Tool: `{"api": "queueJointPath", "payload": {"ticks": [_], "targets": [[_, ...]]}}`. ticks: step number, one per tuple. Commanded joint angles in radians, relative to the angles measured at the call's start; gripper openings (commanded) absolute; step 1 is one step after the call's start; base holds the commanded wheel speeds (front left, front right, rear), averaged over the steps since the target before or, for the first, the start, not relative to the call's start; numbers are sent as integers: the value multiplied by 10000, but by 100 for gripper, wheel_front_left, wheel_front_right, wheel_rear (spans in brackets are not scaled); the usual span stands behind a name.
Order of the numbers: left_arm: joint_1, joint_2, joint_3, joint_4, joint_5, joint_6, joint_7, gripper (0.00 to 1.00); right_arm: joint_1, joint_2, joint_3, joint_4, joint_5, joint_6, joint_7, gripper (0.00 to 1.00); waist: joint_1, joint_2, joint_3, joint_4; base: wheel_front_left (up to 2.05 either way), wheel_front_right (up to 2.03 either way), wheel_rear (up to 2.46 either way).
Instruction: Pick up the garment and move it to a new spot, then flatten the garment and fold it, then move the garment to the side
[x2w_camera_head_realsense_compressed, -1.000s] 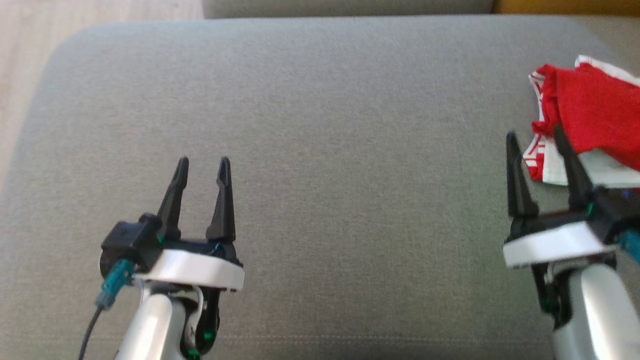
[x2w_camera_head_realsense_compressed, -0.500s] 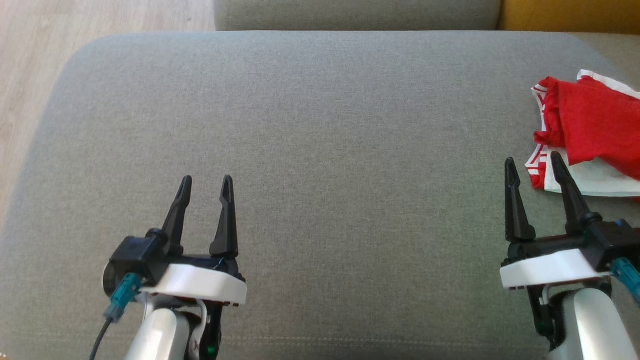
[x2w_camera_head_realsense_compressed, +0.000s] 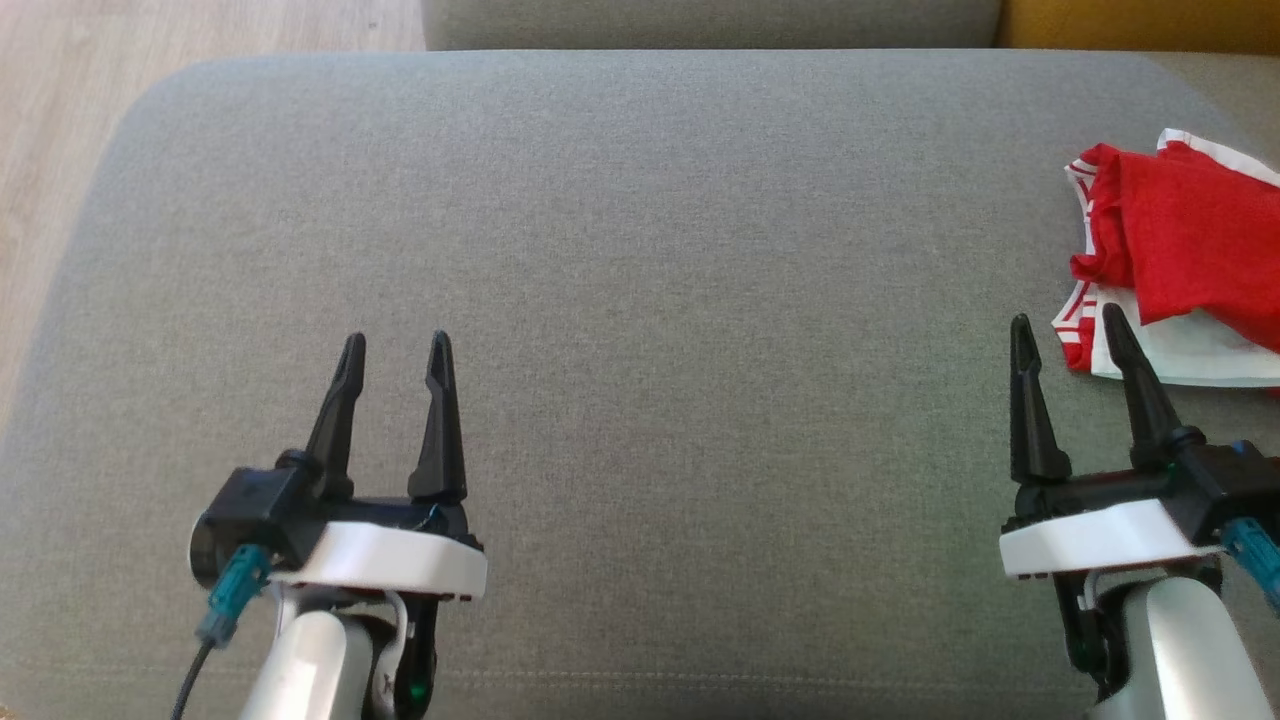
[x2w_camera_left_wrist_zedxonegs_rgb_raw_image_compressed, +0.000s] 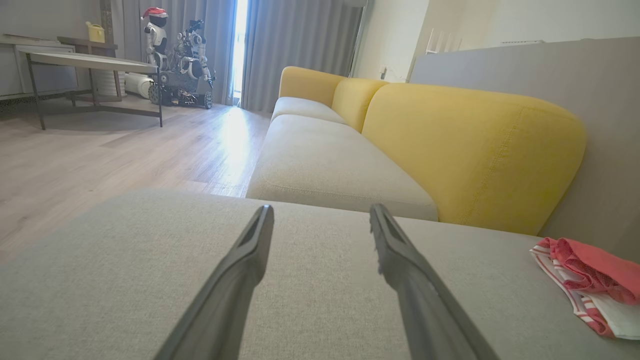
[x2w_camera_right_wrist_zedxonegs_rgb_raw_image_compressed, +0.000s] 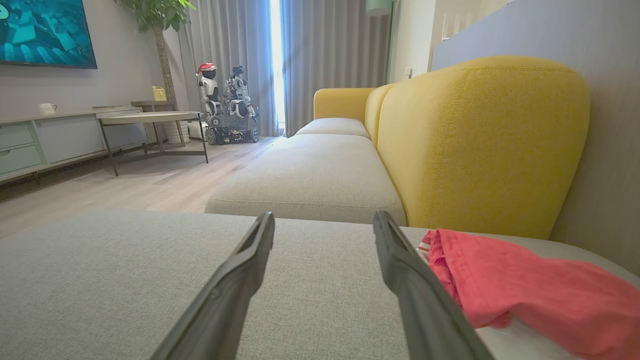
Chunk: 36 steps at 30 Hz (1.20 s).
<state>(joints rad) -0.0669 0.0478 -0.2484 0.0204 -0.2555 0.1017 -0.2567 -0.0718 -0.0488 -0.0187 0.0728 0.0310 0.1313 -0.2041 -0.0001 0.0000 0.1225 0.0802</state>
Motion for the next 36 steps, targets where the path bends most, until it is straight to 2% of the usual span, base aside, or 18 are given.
{"api": "queueJointPath", "payload": {"ticks": [1, 7, 26, 34, 35, 36], "targets": [[-296, 24, 261, -225, 24, 12, -51, 100, -241, -17, 221, -293, -3, -6, -104, 100, 1, 0, -5, -3, 0, 0, 0], [-321, 24, 428, -144, -338, -21, -51, 100, -256, -16, 250, -282, -4, -6, -120, 100, 1, 0, -27, -12, 0, 0, 0], [-103, 24, 782, 142, -1177, -1024, -51, 100, -273, -15, 273, -285, 8, -6, -136, 100, 1, 0, -78, 1, 0, 0, 0], [-111, 24, 849, 235, -1433, -1135, -51, 100, -253, -15, 273, -241, 22, -6, -152, 100, 1, 0, -100, 2, 0, 0, 0], [47, -2, 436, 526, -1435, -1110, 0, 0, 1, 6, 46, 58, 4, 0, -72, 0, 1, 0, -100, 1, 0, 0, 0], [50, 0, 418, 597, -1459, -1107, 2, 0, 6, 10, 55, 130, 11, 2, -70, 0, 1, 0, -103, 1, 0, 0, 0]]}}
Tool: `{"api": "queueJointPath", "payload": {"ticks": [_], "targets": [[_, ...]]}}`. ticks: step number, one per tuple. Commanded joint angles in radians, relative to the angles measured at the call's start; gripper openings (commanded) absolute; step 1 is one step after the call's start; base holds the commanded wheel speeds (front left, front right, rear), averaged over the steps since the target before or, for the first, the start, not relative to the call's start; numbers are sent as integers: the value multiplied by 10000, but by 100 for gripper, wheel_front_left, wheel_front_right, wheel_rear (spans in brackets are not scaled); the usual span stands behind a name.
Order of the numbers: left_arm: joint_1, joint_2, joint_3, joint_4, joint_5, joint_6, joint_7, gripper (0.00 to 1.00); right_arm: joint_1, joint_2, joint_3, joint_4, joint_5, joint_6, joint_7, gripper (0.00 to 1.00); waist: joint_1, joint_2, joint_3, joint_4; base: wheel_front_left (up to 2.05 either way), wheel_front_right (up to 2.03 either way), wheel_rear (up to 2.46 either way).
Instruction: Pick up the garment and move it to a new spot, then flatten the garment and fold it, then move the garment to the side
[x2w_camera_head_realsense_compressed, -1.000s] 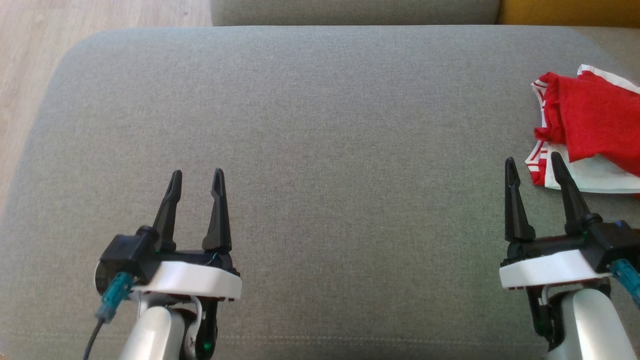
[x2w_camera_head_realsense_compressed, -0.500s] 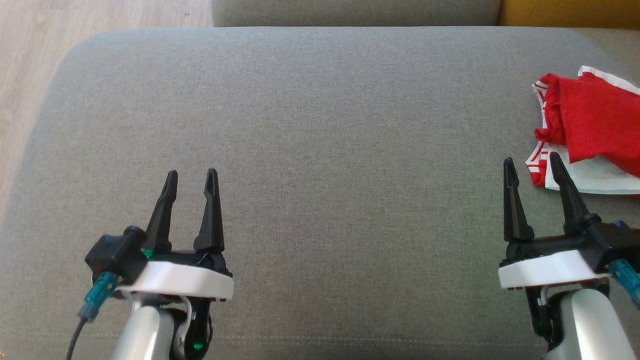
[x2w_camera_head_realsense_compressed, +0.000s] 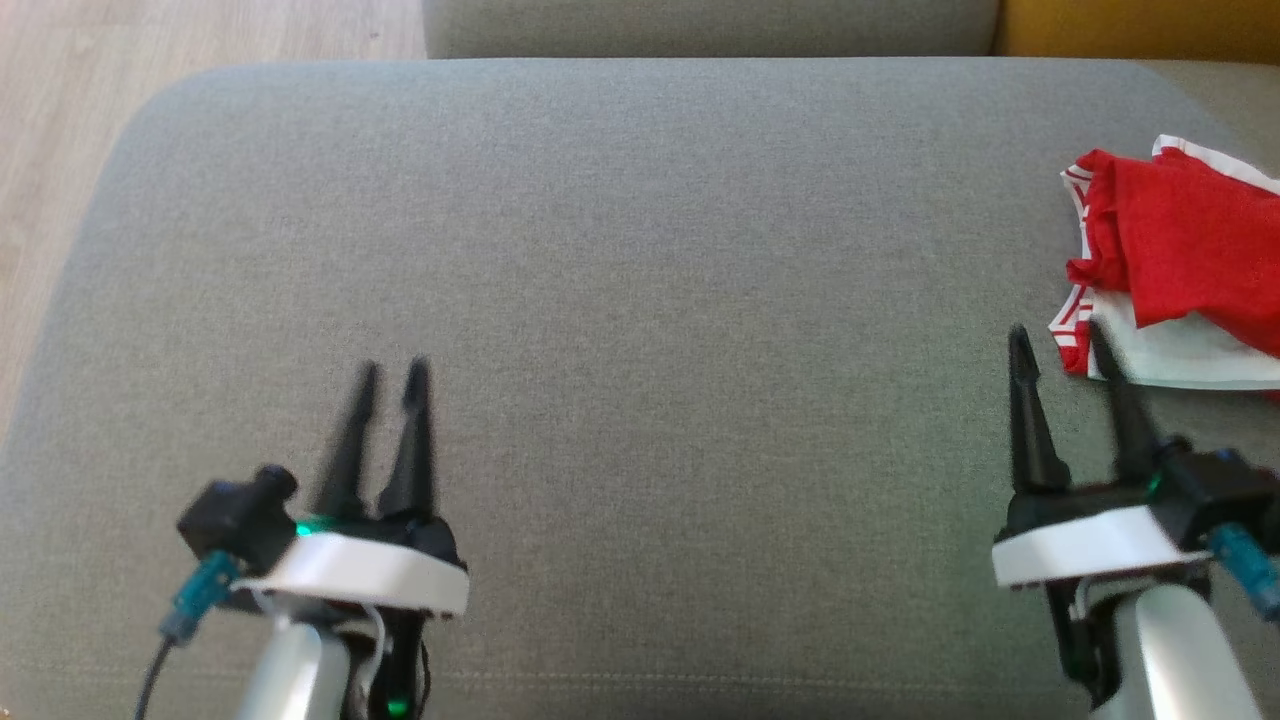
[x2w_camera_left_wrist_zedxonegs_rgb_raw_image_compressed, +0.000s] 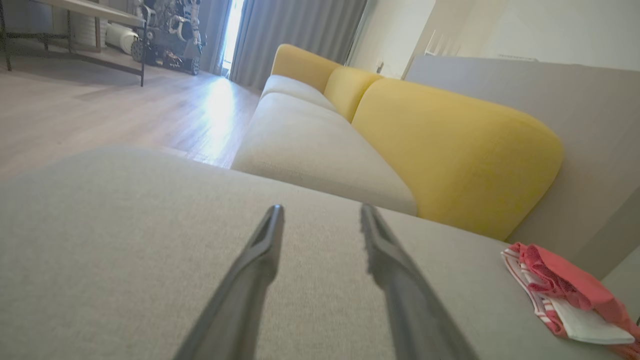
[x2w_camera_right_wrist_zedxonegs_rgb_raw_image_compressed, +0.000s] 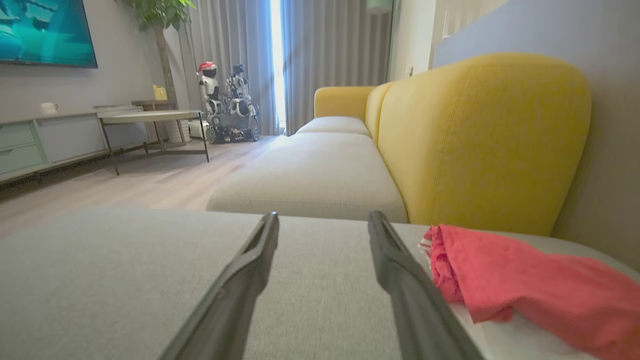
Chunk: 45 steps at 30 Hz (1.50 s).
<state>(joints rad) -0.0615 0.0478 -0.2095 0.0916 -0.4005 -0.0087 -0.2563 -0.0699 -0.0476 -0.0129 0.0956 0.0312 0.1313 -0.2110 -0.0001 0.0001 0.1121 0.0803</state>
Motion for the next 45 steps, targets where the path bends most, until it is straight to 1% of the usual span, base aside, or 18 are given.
{"api": "queueJointPath", "payload": {"ticks": [1, 2, 45], "targets": [[19, 0, -12, 60, -17, -3, 4, 0, 19, 2, 9, 61, 17, 0, -1, 0, 1, -1, -1, -1, 0, 0, 0], [74, -4, -40, 229, -23, -3, 8, 0, 68, 8, 22, 235, 24, 2, 3, 0, 1, -1, -2, -2, 0, 0, 0], [-95, 231, 753, 666, -4346, -412, 1002, 0, -65, -206, -50, 641, 5566, -1, 873, 0, 1, -1, -368, -272, 0, 0, 0]]}}
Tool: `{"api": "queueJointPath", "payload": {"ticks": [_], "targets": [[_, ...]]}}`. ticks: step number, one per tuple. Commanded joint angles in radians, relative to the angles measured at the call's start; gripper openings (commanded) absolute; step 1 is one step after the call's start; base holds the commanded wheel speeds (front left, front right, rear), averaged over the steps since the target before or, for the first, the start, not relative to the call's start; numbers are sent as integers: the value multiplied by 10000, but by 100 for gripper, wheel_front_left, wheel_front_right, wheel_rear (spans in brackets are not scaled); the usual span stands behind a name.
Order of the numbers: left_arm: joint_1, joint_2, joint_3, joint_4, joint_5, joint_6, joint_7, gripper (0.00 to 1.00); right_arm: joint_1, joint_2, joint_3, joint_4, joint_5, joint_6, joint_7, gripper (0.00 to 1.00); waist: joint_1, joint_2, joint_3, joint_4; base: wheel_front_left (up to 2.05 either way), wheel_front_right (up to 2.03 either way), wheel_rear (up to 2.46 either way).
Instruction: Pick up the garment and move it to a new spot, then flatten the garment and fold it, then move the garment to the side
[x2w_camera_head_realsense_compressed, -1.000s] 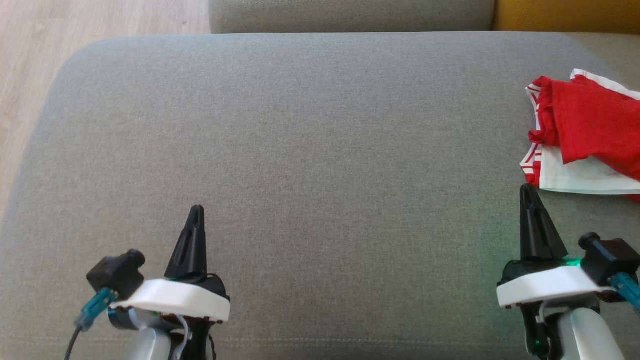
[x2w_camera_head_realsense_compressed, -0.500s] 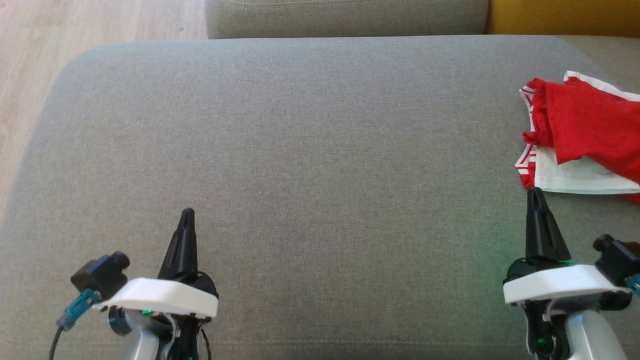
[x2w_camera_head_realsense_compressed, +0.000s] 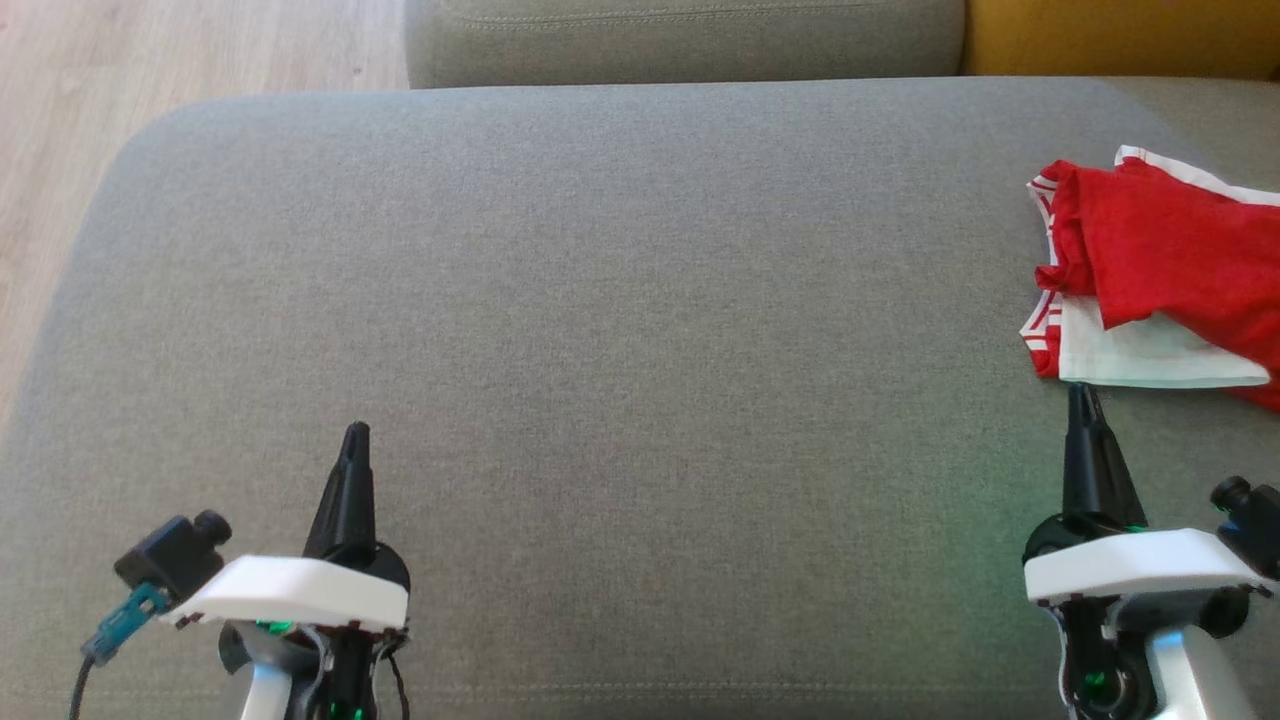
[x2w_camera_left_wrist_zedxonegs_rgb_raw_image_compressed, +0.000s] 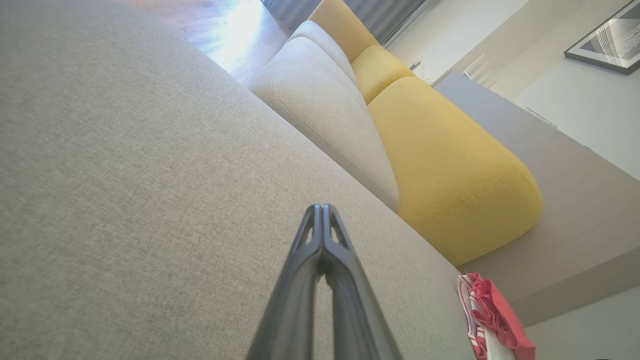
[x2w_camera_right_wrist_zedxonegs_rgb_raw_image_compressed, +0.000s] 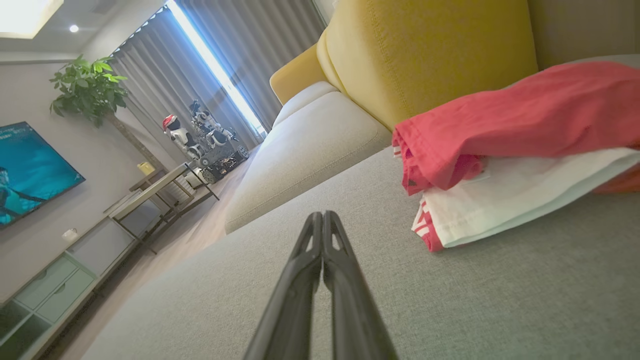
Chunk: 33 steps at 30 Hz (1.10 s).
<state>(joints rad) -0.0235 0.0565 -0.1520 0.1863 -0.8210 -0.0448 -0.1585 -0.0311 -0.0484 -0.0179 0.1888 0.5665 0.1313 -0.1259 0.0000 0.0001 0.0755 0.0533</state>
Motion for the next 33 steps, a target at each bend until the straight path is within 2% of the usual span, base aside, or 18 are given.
{"api": "queueJointPath", "payload": {"ticks": [1, 33], "targets": [[-478, 148, 200, -271, -241, -61, 50, 0, -457, -201, -4, -282, 342, -1, 44, 0, 0, -1, -12, -9, 0, 0, 0], [-602, 210, 960, 50, -3394, -373, 931, 0, -563, -255, -203, 37, 4429, -3, 822, 0, 0, -1, -290, -214, 0, 0, 0]]}}
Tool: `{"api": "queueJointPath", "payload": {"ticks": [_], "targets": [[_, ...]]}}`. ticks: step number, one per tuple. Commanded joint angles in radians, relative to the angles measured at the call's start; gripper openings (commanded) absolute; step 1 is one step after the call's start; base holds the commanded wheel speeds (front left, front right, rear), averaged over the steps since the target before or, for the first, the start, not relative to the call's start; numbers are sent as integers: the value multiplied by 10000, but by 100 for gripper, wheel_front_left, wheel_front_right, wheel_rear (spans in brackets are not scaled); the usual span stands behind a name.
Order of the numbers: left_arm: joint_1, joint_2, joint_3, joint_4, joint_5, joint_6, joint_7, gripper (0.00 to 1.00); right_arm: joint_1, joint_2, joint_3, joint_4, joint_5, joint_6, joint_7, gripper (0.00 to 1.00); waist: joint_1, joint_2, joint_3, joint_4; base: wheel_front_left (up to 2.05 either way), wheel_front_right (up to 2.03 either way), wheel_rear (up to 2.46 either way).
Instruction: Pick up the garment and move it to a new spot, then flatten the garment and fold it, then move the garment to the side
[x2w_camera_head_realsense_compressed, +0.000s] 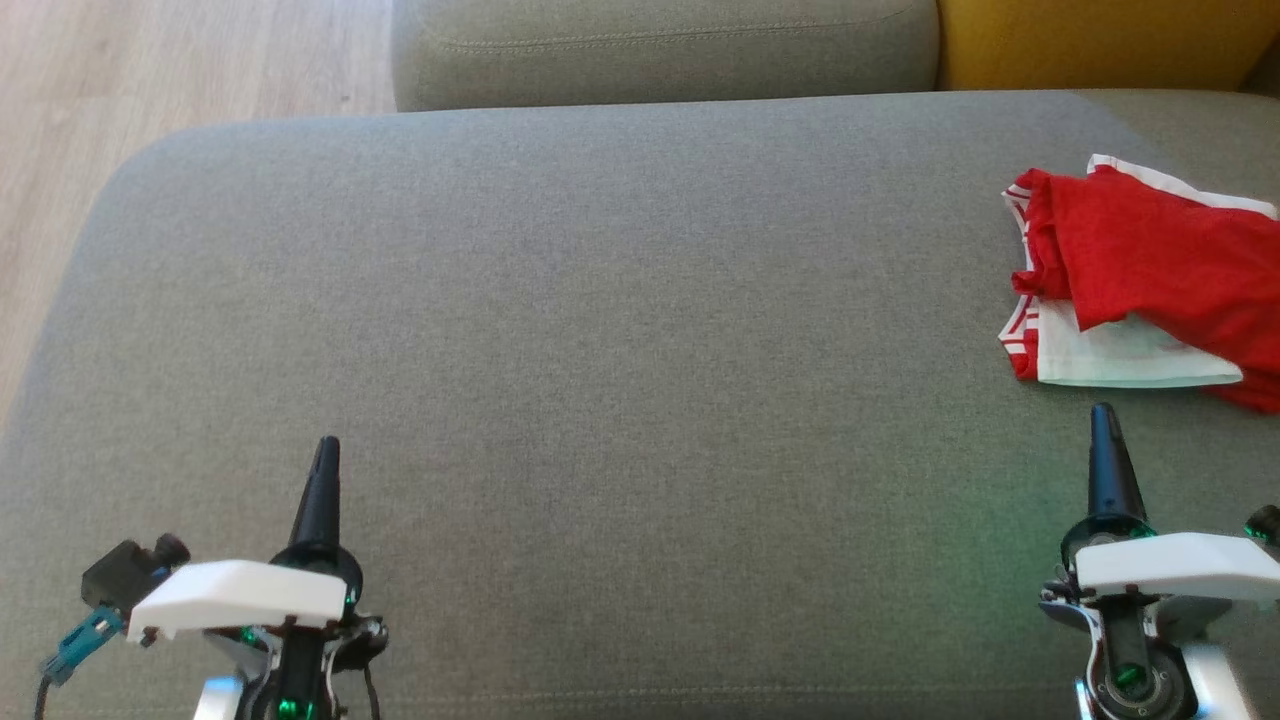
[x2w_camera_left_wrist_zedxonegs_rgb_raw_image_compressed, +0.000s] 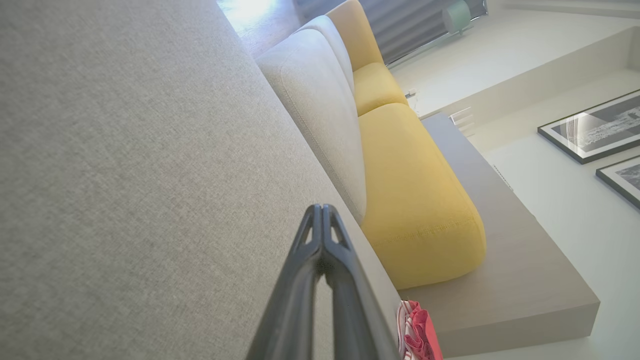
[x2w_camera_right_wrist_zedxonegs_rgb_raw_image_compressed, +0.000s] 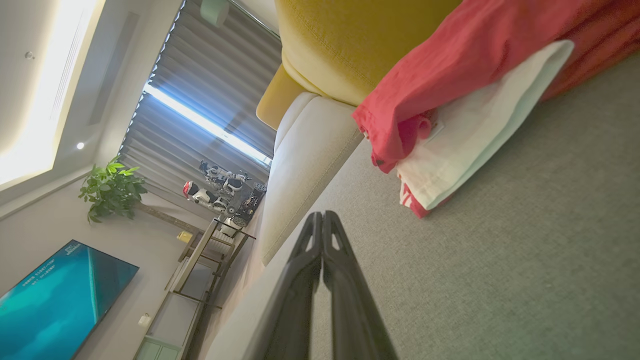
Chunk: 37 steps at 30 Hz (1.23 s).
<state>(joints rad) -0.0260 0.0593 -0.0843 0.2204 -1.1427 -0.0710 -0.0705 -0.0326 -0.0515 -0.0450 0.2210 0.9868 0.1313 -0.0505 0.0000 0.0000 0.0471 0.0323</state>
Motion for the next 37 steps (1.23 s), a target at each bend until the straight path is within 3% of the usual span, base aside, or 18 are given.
{"api": "queueJointPath", "payload": {"ticks": [1, 37], "targets": [[-582, 182, 309, -280, -274, -120, 80, 0, -551, -225, 60, -275, 352, -3, 94, 0, 0, 0, -14, -10, 0, 0, 0], [-729, 186, 1231, 85, -3651, -462, 1118, 0, -674, -228, -237, 78, 4760, -5, 1009, 0, 0, 0, -319, -235, 0, 0, 0]]}}
